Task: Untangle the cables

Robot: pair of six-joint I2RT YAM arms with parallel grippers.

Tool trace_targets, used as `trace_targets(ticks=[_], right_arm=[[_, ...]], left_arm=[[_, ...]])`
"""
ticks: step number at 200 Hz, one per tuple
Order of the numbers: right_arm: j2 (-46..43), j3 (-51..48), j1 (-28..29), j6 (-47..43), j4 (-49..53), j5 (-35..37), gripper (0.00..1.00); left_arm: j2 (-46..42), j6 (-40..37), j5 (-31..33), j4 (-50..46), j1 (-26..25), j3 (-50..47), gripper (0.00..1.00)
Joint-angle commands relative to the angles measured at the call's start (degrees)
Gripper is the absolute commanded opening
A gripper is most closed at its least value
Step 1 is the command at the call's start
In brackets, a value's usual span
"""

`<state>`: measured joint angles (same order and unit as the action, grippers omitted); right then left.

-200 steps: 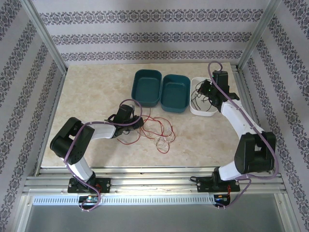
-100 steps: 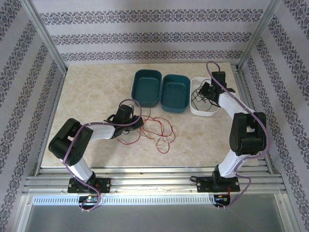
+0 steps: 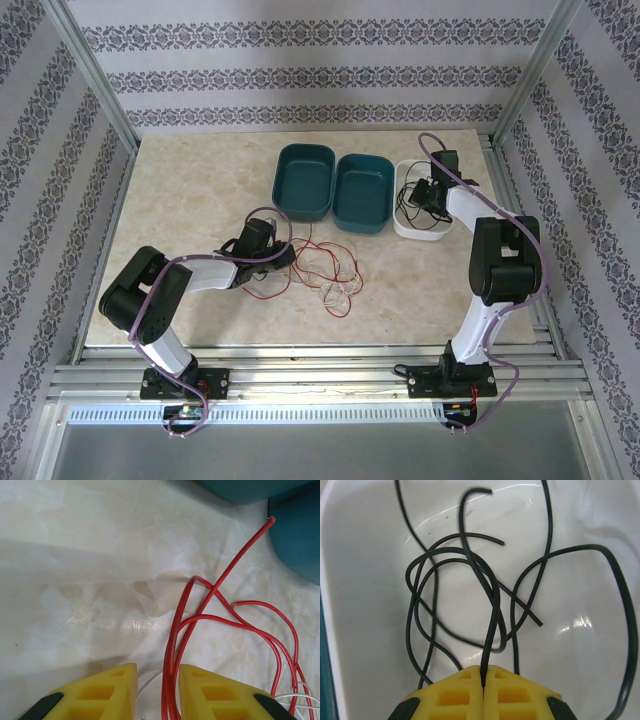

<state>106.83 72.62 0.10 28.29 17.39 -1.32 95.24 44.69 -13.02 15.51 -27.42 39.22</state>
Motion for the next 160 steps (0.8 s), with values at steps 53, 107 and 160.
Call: trace_targets(ticks=[53,107,160], right_arm=[[-3.48,1.31,-0.57,-2.04,3.06,0.07,0.16],[-11.51,0.53,-0.18,-2.55,5.4,1.41,0.35],[-21.13,-1.68,-0.1,-2.77,6.8,2.95,0.4]], left_arm=[[-2.16,-0.34,1.62,-1.27,-0.48,-0.48,0.33],[-2.71,-1.06,2.3,-2.21,-0.44,-0.21,0.34],[-4.78,-2.71,4.11,-5.11,-0.44,-0.03,0.38]])
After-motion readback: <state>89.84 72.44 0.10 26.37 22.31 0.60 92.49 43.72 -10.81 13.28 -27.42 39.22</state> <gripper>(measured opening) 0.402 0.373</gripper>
